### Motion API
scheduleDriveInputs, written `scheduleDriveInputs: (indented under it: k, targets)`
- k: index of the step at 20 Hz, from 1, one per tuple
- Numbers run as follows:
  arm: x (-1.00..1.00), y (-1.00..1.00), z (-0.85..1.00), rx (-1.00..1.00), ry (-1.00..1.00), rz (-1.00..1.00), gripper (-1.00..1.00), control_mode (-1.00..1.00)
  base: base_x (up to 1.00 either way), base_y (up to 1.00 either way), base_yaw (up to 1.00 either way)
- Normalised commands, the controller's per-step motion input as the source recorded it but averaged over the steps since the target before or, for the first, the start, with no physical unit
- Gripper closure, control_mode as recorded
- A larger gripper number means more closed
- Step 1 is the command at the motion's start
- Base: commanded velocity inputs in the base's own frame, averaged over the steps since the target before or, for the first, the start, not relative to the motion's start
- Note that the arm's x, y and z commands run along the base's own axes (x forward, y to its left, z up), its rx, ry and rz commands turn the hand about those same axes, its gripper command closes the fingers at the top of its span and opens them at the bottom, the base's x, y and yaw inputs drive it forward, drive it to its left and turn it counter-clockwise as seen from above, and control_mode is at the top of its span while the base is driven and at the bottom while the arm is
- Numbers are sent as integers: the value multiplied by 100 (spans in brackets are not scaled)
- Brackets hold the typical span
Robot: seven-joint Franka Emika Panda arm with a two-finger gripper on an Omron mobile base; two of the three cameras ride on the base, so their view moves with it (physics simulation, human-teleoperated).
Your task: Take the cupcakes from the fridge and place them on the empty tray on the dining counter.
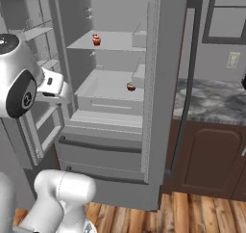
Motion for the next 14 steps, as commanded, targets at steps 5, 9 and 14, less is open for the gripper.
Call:
scheduleDriveInputs:
  k: [5,9,14]
  targets:
    - [0,0,7,0,-4,0,-100,100,70,0,0]
    - [0,0,0,0,0,0,-100,100,100,7,0]
    - [0,0,0,0,0,0,-100,100,100,32,0]
